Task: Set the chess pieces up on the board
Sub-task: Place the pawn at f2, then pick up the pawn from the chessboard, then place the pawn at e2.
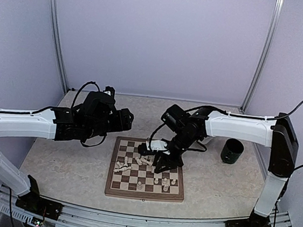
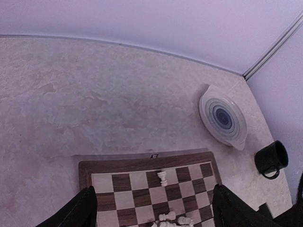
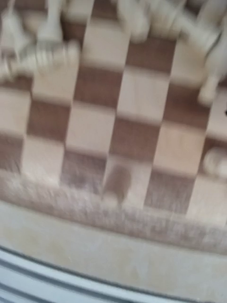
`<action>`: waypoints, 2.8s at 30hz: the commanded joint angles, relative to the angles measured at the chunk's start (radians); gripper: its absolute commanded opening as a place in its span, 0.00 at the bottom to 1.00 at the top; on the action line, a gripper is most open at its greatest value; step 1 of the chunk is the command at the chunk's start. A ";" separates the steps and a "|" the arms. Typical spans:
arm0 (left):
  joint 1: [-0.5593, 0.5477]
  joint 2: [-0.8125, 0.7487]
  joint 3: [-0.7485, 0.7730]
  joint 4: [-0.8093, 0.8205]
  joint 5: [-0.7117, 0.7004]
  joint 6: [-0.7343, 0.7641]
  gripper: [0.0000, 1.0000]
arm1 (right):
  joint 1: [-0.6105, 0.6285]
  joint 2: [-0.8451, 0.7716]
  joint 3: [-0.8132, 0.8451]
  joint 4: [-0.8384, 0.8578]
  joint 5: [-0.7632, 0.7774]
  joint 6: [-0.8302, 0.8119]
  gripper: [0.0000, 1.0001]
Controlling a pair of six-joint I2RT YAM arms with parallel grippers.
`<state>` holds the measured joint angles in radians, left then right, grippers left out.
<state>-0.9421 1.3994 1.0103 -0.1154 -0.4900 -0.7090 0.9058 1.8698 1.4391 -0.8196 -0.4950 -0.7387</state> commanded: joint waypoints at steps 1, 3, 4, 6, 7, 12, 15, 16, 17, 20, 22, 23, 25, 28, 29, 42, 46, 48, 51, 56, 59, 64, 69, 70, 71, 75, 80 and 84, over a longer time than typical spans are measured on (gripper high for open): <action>0.032 -0.001 -0.057 -0.088 0.158 0.045 0.82 | -0.064 -0.026 0.042 0.045 0.029 0.040 0.31; 0.038 0.020 -0.064 -0.082 0.178 0.052 0.82 | -0.075 -0.010 0.054 0.074 0.063 0.065 0.31; 0.042 0.032 -0.063 -0.079 0.190 0.052 0.81 | -0.079 0.000 0.059 0.081 0.076 0.070 0.31; 0.049 0.053 -0.055 -0.079 0.214 0.046 0.81 | -0.086 0.023 0.065 0.102 0.087 0.086 0.31; 0.051 0.058 -0.050 -0.080 0.219 0.044 0.81 | -0.088 0.033 0.068 0.110 0.085 0.094 0.31; 0.069 0.058 -0.039 -0.089 0.213 0.040 0.82 | -0.089 0.098 0.120 0.114 0.060 0.112 0.33; 0.096 0.051 -0.047 -0.086 0.218 0.041 0.82 | -0.088 0.135 0.151 0.101 0.029 0.114 0.34; 0.106 0.049 -0.051 -0.085 0.218 0.043 0.82 | -0.088 0.147 0.160 0.096 0.024 0.115 0.34; 0.117 0.048 -0.053 -0.083 0.220 0.044 0.83 | -0.088 0.157 0.169 0.092 0.021 0.114 0.34; 0.157 0.041 -0.054 -0.077 0.233 0.053 0.83 | -0.089 0.179 0.182 0.087 0.038 0.112 0.34; 0.178 0.038 -0.050 -0.074 0.245 0.062 0.83 | -0.090 0.193 0.188 0.083 0.047 0.113 0.33; 0.187 0.039 -0.045 -0.073 0.251 0.067 0.82 | -0.090 0.199 0.190 0.080 0.048 0.114 0.33; 0.201 0.041 -0.038 -0.073 0.261 0.076 0.83 | -0.091 0.209 0.191 0.083 0.051 0.118 0.32; 0.213 0.052 -0.027 -0.074 0.274 0.088 0.83 | -0.094 0.229 0.202 0.080 0.047 0.121 0.31; 0.215 0.055 -0.024 -0.076 0.276 0.090 0.83 | -0.095 0.237 0.210 0.074 0.047 0.119 0.31; 0.218 0.080 -0.032 -0.059 0.274 0.077 0.82 | -0.103 0.243 0.212 0.078 0.050 0.117 0.09; 0.218 0.073 -0.031 -0.069 0.276 0.075 0.82 | -0.107 0.231 0.224 0.084 0.051 0.117 0.07; 0.219 0.067 -0.029 -0.070 0.275 0.077 0.83 | -0.107 0.216 0.230 0.089 0.054 0.120 0.07; 0.224 0.063 -0.020 -0.078 0.274 0.081 0.83 | -0.107 0.184 0.228 0.105 0.056 0.125 0.07; 0.234 0.068 -0.012 -0.076 0.268 0.084 0.83 | -0.106 0.134 0.223 0.099 0.031 0.134 0.07; 0.236 0.071 -0.006 -0.079 0.268 0.080 0.83 | -0.102 0.088 0.191 0.097 -0.010 0.134 0.08; 0.245 0.062 0.000 -0.088 0.259 0.080 0.82 | -0.069 0.007 0.077 0.087 -0.072 0.085 0.08; 0.279 0.044 0.011 -0.099 0.255 0.087 0.83 | -0.005 -0.007 0.002 0.069 -0.060 0.056 0.08; 0.284 0.039 0.011 -0.100 0.255 0.089 0.83 | 0.009 -0.006 -0.012 0.076 -0.054 0.056 0.08; 0.291 0.036 0.010 -0.098 0.255 0.090 0.83 | 0.020 -0.005 -0.024 0.084 -0.045 0.058 0.09; 0.306 0.038 0.018 -0.097 0.265 0.101 0.83 | 0.054 0.026 -0.014 0.089 0.001 0.059 0.08; 0.307 0.039 0.017 -0.104 0.268 0.108 0.83 | 0.059 0.071 0.024 0.080 0.027 0.065 0.09; 0.311 0.025 0.004 -0.099 0.264 0.107 0.83 | 0.062 0.105 0.035 0.067 0.057 0.068 0.09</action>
<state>-0.6399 1.4609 1.0065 -0.2142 -0.2176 -0.6205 0.9638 1.9392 1.4471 -0.7326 -0.4740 -0.6647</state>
